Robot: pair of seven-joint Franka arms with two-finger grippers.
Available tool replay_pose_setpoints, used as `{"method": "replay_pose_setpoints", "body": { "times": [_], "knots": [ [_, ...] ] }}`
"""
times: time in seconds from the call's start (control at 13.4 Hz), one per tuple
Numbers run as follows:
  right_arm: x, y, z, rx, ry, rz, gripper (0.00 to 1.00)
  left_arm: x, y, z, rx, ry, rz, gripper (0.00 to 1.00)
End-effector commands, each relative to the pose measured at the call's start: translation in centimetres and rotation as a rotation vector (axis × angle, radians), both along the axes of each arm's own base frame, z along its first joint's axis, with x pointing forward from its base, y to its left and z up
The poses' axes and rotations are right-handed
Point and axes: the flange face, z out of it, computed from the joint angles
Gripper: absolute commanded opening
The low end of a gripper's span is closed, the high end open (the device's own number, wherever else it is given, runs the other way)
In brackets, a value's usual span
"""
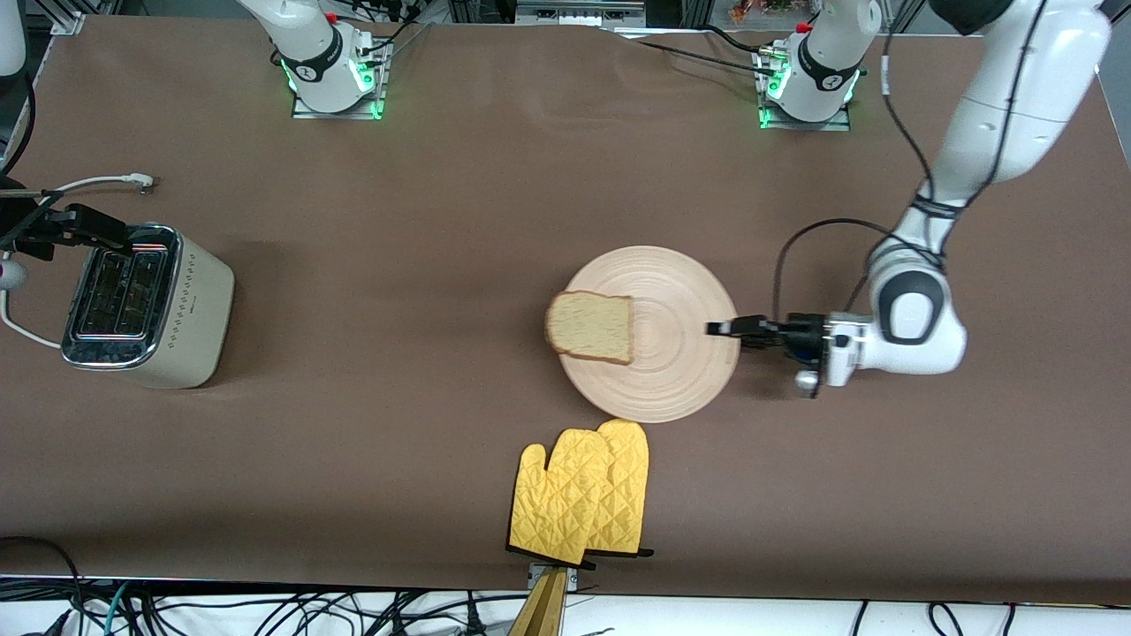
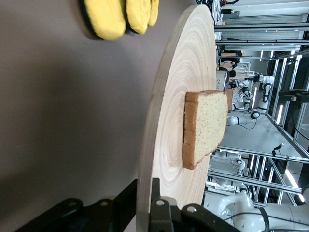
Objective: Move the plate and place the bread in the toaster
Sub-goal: 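Push the wooden plate with the left gripper toward the toaster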
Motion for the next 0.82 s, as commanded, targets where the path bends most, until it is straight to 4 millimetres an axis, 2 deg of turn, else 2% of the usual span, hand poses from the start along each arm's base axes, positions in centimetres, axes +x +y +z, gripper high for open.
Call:
{"method": "replay_pose_setpoints", "body": {
  "times": [0.0, 0.07, 0.22, 0.3, 0.45, 0.6, 0.75],
  "knots": [
    [0.4, -0.1, -0.1, 0.007, -0.004, 0.007, 1.0, -0.8, -6.3, -0.6, -0.008, 0.004, 0.054, 0.0],
    [0.4, -0.1, 0.0, 0.009, -0.007, 0.013, 1.0, -1.3, -8.5, -1.1, 0.013, -0.001, 0.059, 0.0],
    [0.9, 0.0, -1.4, 0.003, 0.018, 0.018, 1.0, -2.8, -12.3, -3.5, 0.016, 0.033, 0.081, 0.0],
    [1.0, 0.0, -1.6, 0.003, 0.021, 0.018, 1.0, -3.4, -14.0, -4.0, 0.022, 0.039, 0.079, 0.0],
    [1.1, 0.1, -1.9, 0.003, 0.025, 0.02, 1.0, -4.0, -15.2, -5.1, 0.051, 0.047, 0.104, 0.0],
    [1.3, 0.1, -3.0, 0.011, 0.044, 0.012, 1.0, -4.9, -16.3, -6.2, 0.062, 0.06, 0.094, 0.0],
    [1.5, 0.4, -3.7, 0.014, 0.055, 0.008, 1.0, -5.0, -16.2, -6.6, 0.069, 0.065, 0.101, 0.0]
  ]
}}
